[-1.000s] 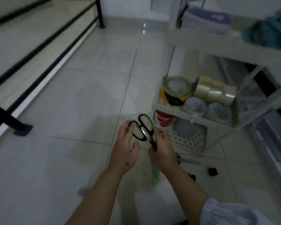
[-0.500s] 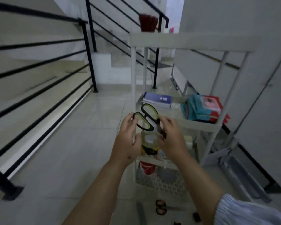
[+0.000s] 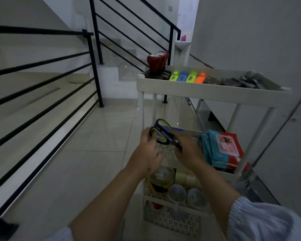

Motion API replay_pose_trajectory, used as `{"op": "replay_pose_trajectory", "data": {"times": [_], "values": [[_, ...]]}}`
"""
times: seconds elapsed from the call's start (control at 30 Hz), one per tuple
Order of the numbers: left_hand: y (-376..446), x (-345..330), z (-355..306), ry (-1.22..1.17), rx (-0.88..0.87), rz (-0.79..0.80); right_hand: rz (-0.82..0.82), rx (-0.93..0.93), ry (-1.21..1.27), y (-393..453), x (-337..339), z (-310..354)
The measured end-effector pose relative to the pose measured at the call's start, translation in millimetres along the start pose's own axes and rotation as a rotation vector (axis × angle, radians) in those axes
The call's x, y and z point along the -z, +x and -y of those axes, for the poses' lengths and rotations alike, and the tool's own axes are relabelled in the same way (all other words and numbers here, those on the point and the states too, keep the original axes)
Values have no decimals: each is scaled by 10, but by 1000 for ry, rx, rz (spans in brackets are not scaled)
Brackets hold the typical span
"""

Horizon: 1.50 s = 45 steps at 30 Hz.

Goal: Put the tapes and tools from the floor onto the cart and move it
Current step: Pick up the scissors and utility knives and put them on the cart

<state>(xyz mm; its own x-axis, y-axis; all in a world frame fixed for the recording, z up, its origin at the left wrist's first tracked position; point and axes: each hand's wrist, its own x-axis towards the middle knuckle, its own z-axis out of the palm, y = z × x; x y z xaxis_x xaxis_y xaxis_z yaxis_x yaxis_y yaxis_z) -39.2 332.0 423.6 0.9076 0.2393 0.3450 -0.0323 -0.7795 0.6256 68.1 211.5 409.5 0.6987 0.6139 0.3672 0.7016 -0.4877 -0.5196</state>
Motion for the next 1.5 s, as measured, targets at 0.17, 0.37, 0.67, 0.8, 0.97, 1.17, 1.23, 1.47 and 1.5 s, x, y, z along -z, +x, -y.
{"op": "replay_pose_trajectory", "data": {"times": [0.17,0.37,0.67,0.8,0.97,1.17,1.23,1.47,1.5], "values": [[167,-181,117,96,53,171,98,-49,2,101,-44,-218],[181,-285,365,317,102,372,285,-23,-29,222,-11,-255],[229,-446,421,635,100,559,486,-34,-95,342,-104,-311],[249,-447,400,628,102,542,487,-25,-84,350,-106,-283],[201,-435,402,596,93,543,410,18,-52,307,-193,-311],[-55,-331,380,445,-19,379,224,12,5,175,-134,-151],[-176,-321,359,376,-51,323,113,23,51,67,-117,-81],[-797,-582,485,87,-14,100,91,83,164,-662,-314,86],[-898,-653,522,73,-22,80,109,67,165,-782,-396,31]]}}
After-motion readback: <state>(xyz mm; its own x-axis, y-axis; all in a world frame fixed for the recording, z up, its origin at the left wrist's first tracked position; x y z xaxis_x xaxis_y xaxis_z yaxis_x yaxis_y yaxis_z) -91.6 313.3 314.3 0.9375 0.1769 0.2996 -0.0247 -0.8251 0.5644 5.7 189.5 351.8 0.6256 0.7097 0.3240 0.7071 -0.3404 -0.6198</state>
